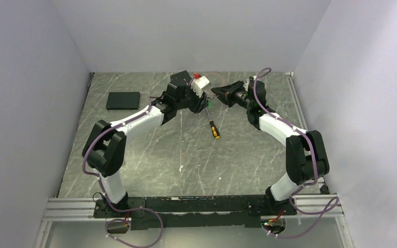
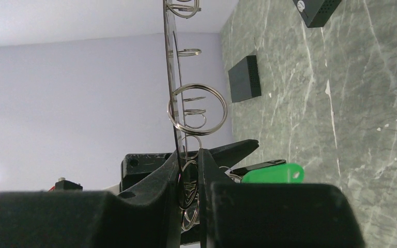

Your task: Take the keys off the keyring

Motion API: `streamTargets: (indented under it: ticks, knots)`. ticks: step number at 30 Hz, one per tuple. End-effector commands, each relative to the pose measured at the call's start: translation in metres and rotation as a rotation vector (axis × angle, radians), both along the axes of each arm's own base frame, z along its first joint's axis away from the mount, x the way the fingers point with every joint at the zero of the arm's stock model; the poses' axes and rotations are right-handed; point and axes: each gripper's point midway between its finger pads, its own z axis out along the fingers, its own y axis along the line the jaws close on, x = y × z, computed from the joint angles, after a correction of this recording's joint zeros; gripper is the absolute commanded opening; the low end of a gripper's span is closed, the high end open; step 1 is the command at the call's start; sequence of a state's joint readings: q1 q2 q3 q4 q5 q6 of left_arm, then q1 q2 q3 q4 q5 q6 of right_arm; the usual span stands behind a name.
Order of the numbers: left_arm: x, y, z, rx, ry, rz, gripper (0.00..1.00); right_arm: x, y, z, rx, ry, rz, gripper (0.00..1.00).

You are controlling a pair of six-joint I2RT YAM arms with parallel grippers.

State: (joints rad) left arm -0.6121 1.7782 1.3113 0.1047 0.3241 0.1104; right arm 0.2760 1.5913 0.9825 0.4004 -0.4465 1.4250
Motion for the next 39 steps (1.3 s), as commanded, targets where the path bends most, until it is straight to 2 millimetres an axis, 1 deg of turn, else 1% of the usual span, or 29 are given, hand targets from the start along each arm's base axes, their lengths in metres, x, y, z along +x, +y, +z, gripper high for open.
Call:
streamTargets:
  ticks: [1, 6, 10, 13, 15, 17, 19, 21, 23, 24, 25, 29, 33, 36, 39]
  knots:
    - [0.008, -0.015, 0.040, -0.082, -0.067, -0.009, 0.42, -0.009, 0.018, 0.028, 0.065, -0.059, 0.066, 0.00]
    - [0.016, -0.013, 0.040, -0.071, -0.071, 0.027, 0.40, -0.014, 0.024, 0.027, 0.087, -0.038, 0.081, 0.00]
    - [0.019, -0.012, 0.041, -0.068, -0.068, 0.044, 0.35, -0.015, 0.026, 0.023, 0.097, -0.022, 0.080, 0.00]
    - [0.017, -0.014, 0.041, -0.072, -0.060, 0.033, 0.27, -0.015, 0.025, 0.020, 0.092, -0.015, 0.074, 0.00]
    - [0.015, -0.014, 0.043, -0.075, -0.055, 0.023, 0.20, -0.015, 0.023, 0.018, 0.087, -0.012, 0.069, 0.00]
    - [0.010, -0.016, 0.046, -0.082, -0.049, -0.004, 0.12, -0.013, 0.020, 0.018, 0.080, -0.014, 0.057, 0.00]
    - [0.000, -0.017, 0.049, -0.077, -0.056, -0.059, 0.00, -0.008, 0.012, 0.018, 0.073, -0.020, 0.037, 0.00]
    - [-0.014, -0.018, 0.053, -0.068, -0.065, -0.128, 0.00, -0.004, 0.006, 0.017, 0.049, -0.034, 0.022, 0.00]
    - [-0.029, -0.015, 0.056, -0.039, -0.076, -0.192, 0.00, -0.004, 0.003, 0.021, 0.013, -0.073, 0.026, 0.00]
    - [-0.035, -0.012, 0.051, -0.022, -0.053, -0.206, 0.00, -0.005, 0.002, 0.021, -0.001, -0.086, 0.028, 0.00]
    - [-0.038, -0.008, 0.053, -0.010, -0.051, -0.208, 0.00, -0.005, 0.002, 0.021, -0.006, -0.097, 0.027, 0.02]
    - [-0.039, 0.009, 0.049, 0.063, -0.037, -0.171, 0.00, -0.013, 0.000, 0.017, -0.016, -0.132, 0.038, 0.05]
    - [-0.042, 0.020, 0.047, 0.134, -0.045, -0.182, 0.00, -0.021, 0.001, 0.021, -0.021, -0.201, 0.063, 0.09]
    - [-0.047, 0.027, 0.048, 0.167, -0.045, -0.201, 0.00, -0.028, 0.004, 0.020, -0.023, -0.225, 0.102, 0.18]
    - [-0.052, 0.037, 0.050, 0.197, -0.043, -0.228, 0.00, -0.036, 0.007, 0.011, -0.031, -0.227, 0.143, 0.28]
